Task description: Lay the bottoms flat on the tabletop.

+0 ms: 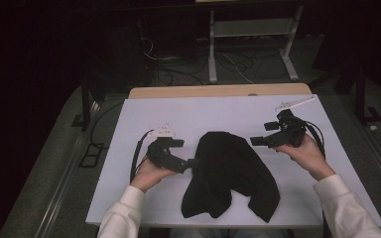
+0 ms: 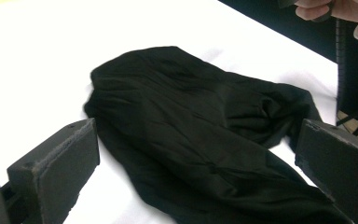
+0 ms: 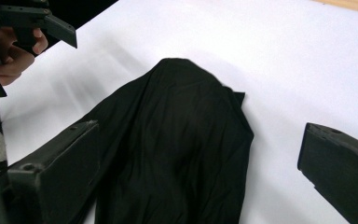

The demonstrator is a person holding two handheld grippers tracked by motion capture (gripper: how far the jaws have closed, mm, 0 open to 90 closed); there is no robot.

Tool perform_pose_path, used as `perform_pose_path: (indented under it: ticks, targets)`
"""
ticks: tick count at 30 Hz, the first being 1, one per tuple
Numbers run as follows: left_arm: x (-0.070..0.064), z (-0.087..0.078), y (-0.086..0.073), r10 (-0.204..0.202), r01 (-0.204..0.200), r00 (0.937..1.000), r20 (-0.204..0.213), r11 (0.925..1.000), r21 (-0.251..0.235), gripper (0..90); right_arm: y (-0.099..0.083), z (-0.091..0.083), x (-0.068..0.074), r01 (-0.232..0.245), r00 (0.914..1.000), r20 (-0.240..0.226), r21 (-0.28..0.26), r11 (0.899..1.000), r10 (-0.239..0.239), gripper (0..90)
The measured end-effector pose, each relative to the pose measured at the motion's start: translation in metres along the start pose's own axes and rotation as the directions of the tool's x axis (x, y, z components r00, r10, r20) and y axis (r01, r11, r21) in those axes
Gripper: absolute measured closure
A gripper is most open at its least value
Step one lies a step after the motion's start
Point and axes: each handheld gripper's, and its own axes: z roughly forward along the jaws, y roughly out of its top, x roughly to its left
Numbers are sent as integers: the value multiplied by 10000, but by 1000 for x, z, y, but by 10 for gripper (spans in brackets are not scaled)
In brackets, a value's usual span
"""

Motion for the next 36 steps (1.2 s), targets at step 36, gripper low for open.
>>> perform_pose_path:
  ticks: [36]
  targets:
    - [54,45,-25,-1571,1605,9868,-384,9806,1125,19,5,64,-35,-561,9984,57,234,9981,560,0]
